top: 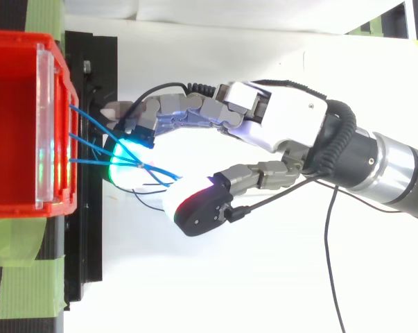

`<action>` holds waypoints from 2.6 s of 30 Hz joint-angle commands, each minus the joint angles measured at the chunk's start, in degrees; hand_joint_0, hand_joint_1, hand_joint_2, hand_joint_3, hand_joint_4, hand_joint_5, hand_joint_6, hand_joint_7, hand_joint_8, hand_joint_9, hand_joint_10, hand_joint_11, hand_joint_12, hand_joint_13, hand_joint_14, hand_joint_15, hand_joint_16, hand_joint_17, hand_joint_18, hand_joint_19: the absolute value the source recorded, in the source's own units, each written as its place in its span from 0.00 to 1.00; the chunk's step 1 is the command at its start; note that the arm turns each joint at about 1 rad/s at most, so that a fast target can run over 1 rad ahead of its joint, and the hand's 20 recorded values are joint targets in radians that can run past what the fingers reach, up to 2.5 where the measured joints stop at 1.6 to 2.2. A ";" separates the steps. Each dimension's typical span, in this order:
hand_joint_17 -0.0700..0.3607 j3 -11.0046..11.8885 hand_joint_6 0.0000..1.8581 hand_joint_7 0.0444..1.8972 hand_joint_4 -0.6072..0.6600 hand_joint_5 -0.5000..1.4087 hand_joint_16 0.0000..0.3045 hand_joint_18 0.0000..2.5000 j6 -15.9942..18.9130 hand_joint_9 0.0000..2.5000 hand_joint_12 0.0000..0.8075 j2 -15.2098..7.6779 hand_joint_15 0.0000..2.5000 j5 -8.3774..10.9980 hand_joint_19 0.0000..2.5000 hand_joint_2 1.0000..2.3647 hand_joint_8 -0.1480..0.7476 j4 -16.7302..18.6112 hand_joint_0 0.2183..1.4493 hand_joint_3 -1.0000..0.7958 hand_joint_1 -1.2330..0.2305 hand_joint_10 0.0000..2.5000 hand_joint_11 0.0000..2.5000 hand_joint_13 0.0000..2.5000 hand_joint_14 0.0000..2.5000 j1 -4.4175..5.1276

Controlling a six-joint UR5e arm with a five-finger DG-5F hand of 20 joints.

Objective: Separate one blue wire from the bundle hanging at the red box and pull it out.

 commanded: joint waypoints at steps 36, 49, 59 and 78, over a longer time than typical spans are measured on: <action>0.45 1.46 0.28 0.64 0.69 0.17 0.18 0.17 1.44 0.12 0.49 0.00 0.11 0.00 0.19 0.00 0.50 -0.24 0.33 0.31 0.36 0.00 0.08 0.16 0.00 -1.23; 0.45 1.46 0.28 0.64 0.69 0.17 0.18 0.17 -2.34 0.12 0.49 0.00 0.11 1.41 0.19 0.00 0.50 -0.15 0.32 0.31 0.36 0.00 0.09 0.16 0.00 -0.53; 0.45 1.46 0.28 0.64 0.69 0.17 0.18 0.17 -5.86 0.12 0.49 -0.09 0.11 2.99 0.19 0.00 0.50 0.20 0.32 0.31 0.37 0.00 0.08 0.16 0.00 -0.53; 0.45 1.73 0.32 0.61 0.69 0.17 0.18 0.17 -5.59 0.13 0.49 -0.09 0.12 2.99 0.19 0.00 0.50 0.37 0.33 0.32 0.36 0.00 0.09 0.16 0.00 -0.35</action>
